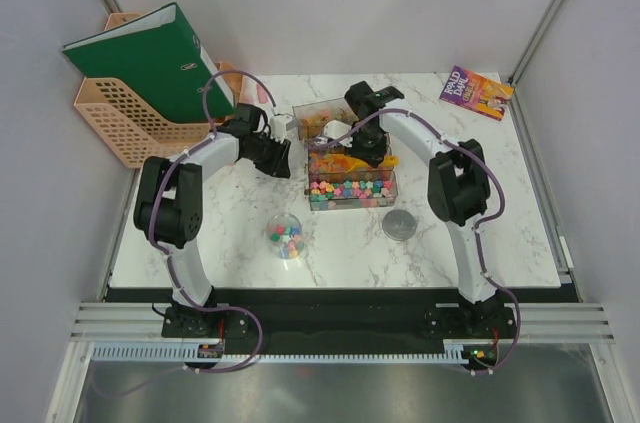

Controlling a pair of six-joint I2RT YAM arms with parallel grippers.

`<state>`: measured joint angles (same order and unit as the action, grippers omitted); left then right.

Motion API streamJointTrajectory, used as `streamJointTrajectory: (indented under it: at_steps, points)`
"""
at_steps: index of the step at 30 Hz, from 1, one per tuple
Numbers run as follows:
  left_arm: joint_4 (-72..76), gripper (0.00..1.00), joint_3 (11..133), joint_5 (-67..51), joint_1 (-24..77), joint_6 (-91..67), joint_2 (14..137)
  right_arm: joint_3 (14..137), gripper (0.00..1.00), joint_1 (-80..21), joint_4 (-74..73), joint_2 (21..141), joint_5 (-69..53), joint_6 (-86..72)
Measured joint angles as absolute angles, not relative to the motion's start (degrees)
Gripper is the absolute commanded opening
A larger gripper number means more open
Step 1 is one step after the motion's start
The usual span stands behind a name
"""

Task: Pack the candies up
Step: Scoop the fake candies from the storage box.

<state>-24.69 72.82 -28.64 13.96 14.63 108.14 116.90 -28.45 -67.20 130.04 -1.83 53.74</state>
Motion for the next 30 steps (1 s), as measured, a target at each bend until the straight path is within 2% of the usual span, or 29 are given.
streamJointTrajectory:
  at_steps: [10, 12, 13, 16, 26, 30]
  points:
    - [-30.35, 0.36, 78.22, -28.6, 10.44, 17.82, 108.2, 108.03, 0.01, -24.95, -59.07, 124.66, -12.16, 53.15]
    - [-30.87, 0.36, 79.35, -28.58, 10.09, 18.13, 108.2, 108.03, 0.06, -24.86, -59.0, 124.66, -12.27, 52.71]
    - [-31.16, 0.36, 79.77, -28.56, 9.98, 18.2, 108.2, 107.94, 0.17, -24.84, -58.92, 124.66, -12.34, 52.64]
    - [-31.55, 0.36, 80.05, -28.49, 9.93, 18.57, 108.2, 106.48, 0.29, -24.71, -57.67, 123.9, -12.64, 52.71]
    - [-33.15, 0.36, 80.05, -27.11, 9.98, 19.38, 108.22, 103.61, 0.39, -23.24, -55.22, 122.45, -16.58, 53.04]
    - [-33.19, 0.36, 80.05, -26.96, 9.98, 19.44, 108.22, 103.18, 0.4, -22.79, -54.61, 123.57, -16.71, 52.62]
